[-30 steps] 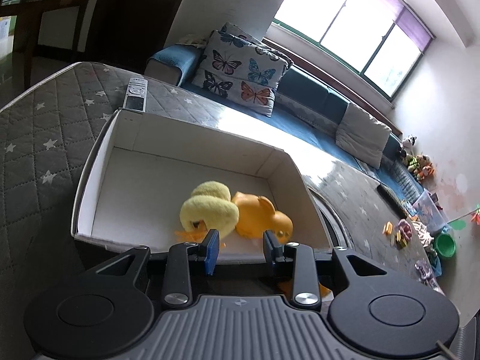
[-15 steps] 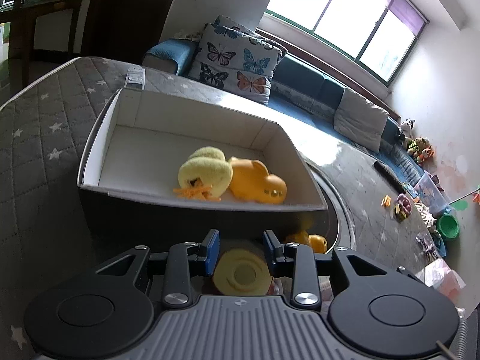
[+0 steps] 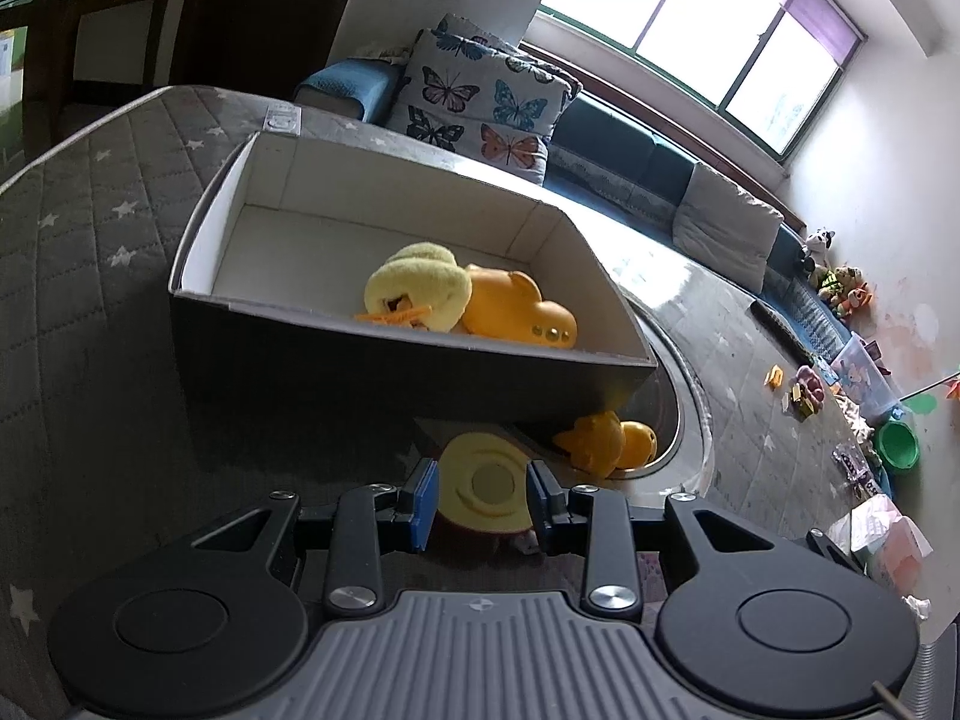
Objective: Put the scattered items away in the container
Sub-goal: 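Lower the left tool onto the red-and-yellow fruit slice toy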
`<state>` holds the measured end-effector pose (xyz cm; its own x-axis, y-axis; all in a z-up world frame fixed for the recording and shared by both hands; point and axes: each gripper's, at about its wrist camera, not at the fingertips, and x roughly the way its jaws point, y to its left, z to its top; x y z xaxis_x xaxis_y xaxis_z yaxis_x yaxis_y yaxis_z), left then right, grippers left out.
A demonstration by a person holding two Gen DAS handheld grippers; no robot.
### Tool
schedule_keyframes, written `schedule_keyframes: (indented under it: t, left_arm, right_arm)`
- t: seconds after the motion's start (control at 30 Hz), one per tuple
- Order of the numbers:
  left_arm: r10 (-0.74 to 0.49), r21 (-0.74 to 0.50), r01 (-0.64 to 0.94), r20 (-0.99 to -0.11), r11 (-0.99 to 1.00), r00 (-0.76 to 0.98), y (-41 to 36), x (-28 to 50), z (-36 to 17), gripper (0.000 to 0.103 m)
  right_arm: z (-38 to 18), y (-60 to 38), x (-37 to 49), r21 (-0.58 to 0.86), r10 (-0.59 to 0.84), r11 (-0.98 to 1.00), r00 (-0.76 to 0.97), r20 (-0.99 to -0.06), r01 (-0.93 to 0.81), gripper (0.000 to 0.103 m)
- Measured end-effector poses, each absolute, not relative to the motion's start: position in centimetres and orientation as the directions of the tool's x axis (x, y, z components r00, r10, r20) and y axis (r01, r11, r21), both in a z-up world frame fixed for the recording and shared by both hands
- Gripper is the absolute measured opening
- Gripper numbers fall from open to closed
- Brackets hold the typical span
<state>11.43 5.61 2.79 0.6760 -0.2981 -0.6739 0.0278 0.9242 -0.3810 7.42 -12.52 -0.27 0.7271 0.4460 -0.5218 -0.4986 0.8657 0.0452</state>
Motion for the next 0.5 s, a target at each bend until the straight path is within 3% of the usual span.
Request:
schedule_keyframes:
  t: [0.5]
  left_arm:
    - [-0.349,-0.411,0.046,-0.704,0.91,0.619,3.6,10.9,1.2,0.034]
  right_arm:
    - [-2.2,-13.2,8.1,0.058,0.438,0.865,0.692,-0.574,-0.499,0.103]
